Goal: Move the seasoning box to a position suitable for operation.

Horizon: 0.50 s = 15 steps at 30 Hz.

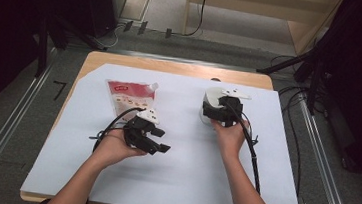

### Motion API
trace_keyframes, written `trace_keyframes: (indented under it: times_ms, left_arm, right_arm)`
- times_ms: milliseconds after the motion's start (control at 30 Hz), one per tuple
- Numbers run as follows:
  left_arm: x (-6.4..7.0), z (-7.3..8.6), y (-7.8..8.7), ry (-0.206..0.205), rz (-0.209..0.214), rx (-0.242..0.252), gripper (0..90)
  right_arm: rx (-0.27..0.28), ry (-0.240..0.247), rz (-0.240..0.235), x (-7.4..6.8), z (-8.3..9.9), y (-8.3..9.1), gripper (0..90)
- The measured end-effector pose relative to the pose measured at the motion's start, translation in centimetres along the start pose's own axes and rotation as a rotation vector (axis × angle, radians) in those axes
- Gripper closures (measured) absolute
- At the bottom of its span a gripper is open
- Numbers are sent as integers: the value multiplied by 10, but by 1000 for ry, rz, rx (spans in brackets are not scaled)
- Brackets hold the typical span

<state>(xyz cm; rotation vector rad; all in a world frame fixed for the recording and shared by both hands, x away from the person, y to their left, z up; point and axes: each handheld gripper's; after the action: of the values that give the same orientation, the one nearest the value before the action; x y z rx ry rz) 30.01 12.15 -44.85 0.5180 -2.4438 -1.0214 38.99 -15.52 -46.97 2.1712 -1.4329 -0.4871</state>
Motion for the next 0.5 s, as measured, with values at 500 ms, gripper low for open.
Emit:
trace_keyframes:
  times_ms: [500]
  left_arm:
    - [-2, 1, 2, 7, -1, 9, 390]
  right_arm:
    - [36, 36, -71, 3, -8, 24, 157]
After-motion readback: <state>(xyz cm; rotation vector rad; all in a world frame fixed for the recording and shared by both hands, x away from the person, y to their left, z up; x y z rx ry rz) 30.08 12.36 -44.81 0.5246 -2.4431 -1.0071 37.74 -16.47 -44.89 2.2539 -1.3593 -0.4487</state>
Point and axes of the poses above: each handheld gripper's, and its own axes: y roughly backward along the jaws, z roughly out of its underside, x roughly to its right, and after that the axes turned 5 degrees about y, right-handed
